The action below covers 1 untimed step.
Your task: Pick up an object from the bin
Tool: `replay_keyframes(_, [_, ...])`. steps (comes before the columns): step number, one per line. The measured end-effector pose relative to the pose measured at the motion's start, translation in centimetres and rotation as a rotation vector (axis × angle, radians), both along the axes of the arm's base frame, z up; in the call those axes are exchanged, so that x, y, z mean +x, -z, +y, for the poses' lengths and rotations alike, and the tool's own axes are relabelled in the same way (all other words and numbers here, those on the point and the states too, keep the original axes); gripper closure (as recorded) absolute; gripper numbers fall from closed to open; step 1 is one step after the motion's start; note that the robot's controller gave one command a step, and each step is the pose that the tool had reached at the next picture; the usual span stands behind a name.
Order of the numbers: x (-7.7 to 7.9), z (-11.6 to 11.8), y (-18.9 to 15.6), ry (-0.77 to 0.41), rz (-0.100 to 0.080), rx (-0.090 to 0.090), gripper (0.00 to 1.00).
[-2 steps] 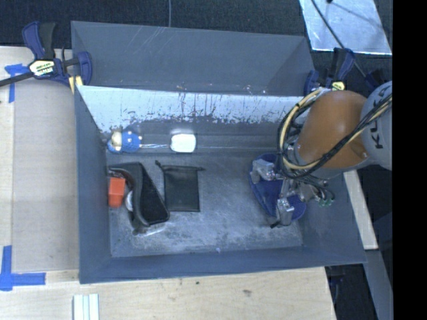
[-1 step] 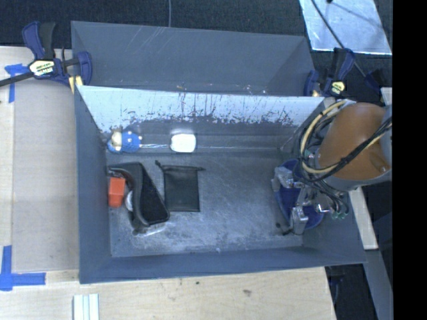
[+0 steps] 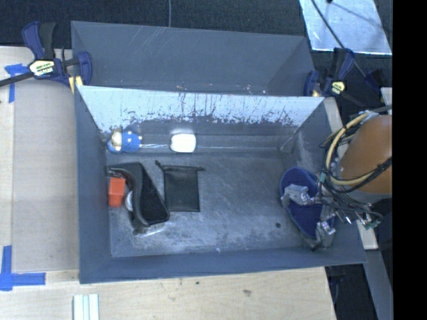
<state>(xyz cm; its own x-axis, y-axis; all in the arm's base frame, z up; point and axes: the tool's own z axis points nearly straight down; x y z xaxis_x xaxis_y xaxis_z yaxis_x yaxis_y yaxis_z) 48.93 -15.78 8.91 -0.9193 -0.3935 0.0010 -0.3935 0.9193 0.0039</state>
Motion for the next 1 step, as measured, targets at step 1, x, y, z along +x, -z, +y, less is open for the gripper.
replay_keyframes(1, [0.0,-0.01,0.05,-0.002,0.001,-0.001,1.0])
